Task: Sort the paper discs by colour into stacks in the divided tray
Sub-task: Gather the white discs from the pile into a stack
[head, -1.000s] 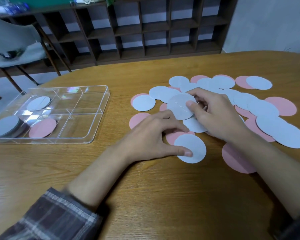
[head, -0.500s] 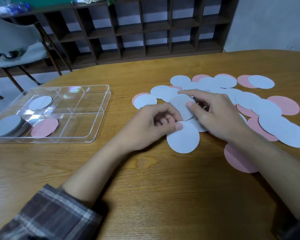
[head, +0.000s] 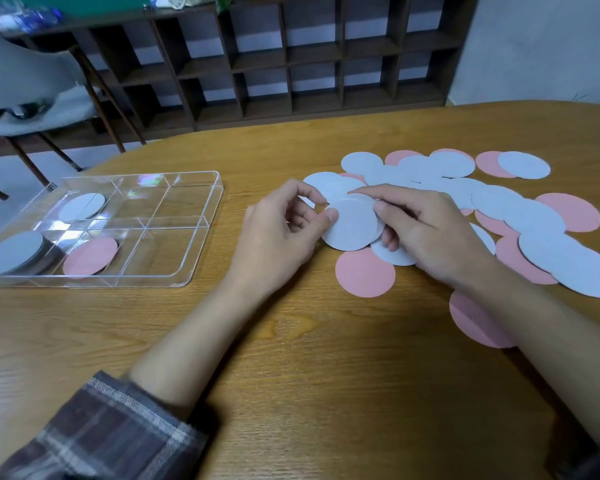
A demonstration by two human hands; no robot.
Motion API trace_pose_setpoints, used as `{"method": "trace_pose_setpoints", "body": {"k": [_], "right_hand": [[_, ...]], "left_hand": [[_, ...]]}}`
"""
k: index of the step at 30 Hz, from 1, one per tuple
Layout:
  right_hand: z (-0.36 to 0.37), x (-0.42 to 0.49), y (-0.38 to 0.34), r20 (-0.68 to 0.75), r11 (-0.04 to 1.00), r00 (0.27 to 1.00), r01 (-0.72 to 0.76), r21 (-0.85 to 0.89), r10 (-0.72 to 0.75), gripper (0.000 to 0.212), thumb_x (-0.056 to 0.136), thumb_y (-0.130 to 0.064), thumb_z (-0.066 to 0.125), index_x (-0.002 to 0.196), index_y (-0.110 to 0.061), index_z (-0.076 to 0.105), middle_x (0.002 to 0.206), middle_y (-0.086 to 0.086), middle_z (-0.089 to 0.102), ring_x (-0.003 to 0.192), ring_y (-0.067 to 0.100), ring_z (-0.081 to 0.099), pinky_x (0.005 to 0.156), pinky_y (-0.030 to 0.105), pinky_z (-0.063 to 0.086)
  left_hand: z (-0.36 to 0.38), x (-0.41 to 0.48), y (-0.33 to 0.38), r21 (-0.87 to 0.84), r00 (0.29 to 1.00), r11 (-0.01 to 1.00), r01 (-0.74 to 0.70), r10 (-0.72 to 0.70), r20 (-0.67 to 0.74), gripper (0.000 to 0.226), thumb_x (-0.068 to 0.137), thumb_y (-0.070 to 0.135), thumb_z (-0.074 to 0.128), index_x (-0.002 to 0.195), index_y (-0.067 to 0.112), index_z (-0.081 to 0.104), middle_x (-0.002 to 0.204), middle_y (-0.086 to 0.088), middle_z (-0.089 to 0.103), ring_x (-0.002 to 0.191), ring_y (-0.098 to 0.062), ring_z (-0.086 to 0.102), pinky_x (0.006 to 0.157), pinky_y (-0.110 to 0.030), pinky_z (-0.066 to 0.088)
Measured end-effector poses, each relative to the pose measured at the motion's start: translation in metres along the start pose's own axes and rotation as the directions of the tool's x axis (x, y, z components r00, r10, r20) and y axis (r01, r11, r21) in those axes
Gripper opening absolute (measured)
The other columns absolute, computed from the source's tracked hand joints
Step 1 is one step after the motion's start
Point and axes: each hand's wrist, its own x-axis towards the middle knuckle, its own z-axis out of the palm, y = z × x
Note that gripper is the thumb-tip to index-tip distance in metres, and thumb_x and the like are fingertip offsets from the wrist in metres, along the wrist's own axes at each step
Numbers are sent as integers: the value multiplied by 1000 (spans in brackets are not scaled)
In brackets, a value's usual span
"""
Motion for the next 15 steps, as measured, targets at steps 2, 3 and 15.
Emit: {"method": "trace_pose_setpoints", "body": {"k": [2, 3, 15], "right_hand": [[1, -1, -2, -8, 1000, 1000, 6, -1, -6, 33, 106, -19, 48, 126, -32, 71, 69, -1, 65, 70, 13, 63, 76, 41, 54], [2, -2, -2, -3, 1000, 1000, 9, -4, -9, 33, 107, -20, 48, 127, -32, 71, 70, -3, 66, 72, 13, 63, 77, 43, 54], [0, -2, -3, -40, 972, 996, 65, -227, -76, 33, 101, -23, 62, 133, -25, 67, 111, -12, 68, 99, -18, 51, 76, 2, 39]], "left_hand": [[1, -1, 0, 45, 1000, 999, -4, 5, -21, 10, 93, 25, 78, 101, 22, 72, 82, 0, 71, 71, -25, 65, 63, -48, 62], [1, -1, 0, 53, 1000, 999, 2, 0, -28, 8, 93, 26, 78, 99, 22, 74, 84, 1, 72, 71, -25, 66, 63, -49, 62], [-16, 9, -18, 545, 995, 833, -97, 97, 29, 47, 95, 52, 67, 131, 20, 69, 135, 5, 66, 125, -18, 60, 103, -41, 50]]}}
